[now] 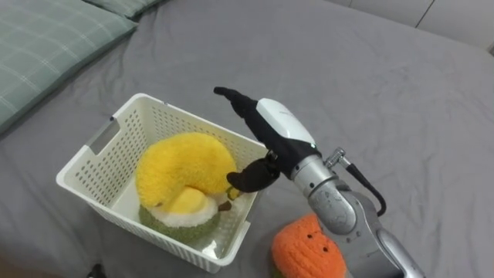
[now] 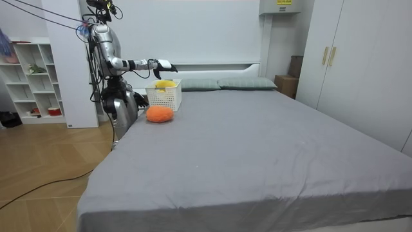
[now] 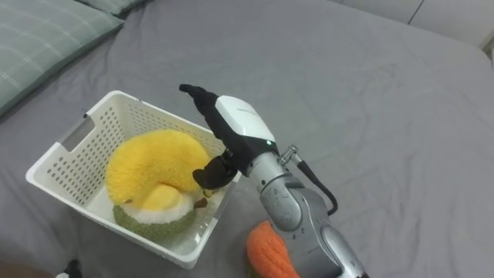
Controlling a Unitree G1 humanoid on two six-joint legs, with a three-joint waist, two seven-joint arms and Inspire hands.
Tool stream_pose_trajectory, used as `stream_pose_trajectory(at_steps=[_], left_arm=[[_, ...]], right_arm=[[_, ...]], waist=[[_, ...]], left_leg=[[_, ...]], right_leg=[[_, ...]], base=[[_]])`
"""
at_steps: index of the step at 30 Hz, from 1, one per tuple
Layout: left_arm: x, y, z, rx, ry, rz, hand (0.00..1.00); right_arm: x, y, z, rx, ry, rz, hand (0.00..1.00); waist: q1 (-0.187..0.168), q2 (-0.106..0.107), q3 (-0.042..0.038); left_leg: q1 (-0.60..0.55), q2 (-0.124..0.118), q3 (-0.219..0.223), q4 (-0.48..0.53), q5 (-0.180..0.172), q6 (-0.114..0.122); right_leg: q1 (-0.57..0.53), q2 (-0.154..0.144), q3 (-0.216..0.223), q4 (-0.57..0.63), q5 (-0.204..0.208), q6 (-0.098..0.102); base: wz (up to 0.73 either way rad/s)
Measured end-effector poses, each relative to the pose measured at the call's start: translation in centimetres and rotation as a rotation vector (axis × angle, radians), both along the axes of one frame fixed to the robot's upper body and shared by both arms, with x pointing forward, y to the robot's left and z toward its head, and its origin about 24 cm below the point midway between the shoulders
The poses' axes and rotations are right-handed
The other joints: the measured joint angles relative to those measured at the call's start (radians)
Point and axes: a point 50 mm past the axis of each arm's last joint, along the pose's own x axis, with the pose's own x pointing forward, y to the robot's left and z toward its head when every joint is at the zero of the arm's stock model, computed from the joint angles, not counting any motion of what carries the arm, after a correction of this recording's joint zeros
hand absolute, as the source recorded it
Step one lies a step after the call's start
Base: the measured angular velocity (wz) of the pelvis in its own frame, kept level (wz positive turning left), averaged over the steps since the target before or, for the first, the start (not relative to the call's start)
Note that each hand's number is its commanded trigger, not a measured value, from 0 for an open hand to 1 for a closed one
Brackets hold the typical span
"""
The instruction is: Collect toys from the bed
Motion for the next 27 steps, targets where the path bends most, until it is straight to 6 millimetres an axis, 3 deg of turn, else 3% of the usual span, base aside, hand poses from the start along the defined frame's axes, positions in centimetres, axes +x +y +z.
stream_pose_trajectory(at_steps=[9, 21, 27], left_arm=[[-0.1, 0.1, 0.0, -0.012, 0.006, 0.011, 0.0], [-1.3, 0.4, 0.0, -0.019, -0.003, 0.077, 0.0], [-1.7, 0.5, 0.1, -0.017, -0.006, 0.087, 0.0]], right_arm=[[0.2, -1.4, -0.4, 0.059, 0.031, -0.071, 0.0], [0.4, -6.1, -1.0, 0.191, 0.03, -0.325, 0.0], [0.0, -6.9, -2.0, 0.17, 0.062, -0.358, 0.0]], waist=[[-0.015, 0.001, 0.0006], [-0.047, 0.007, 0.0031], [-0.071, 0.018, -0.0078]], left_leg=[[0.001, 0.0, -0.001, 0.001, 0.0, 0.0], [0.015, 0.001, 0.002, 0.001, -0.001, 0.0], [0.018, 0.001, 0.017, 0.001, -0.001, 0.0]], right_leg=[[0.003, 0.0, 0.001, 0.0, 0.0, 0.0], [0.014, 0.0, 0.005, -0.001, 0.0, 0.0], [0.012, 0.001, 0.021, -0.001, 0.0, 0.0]], base=[[0.0], [0.0], [-0.07]])
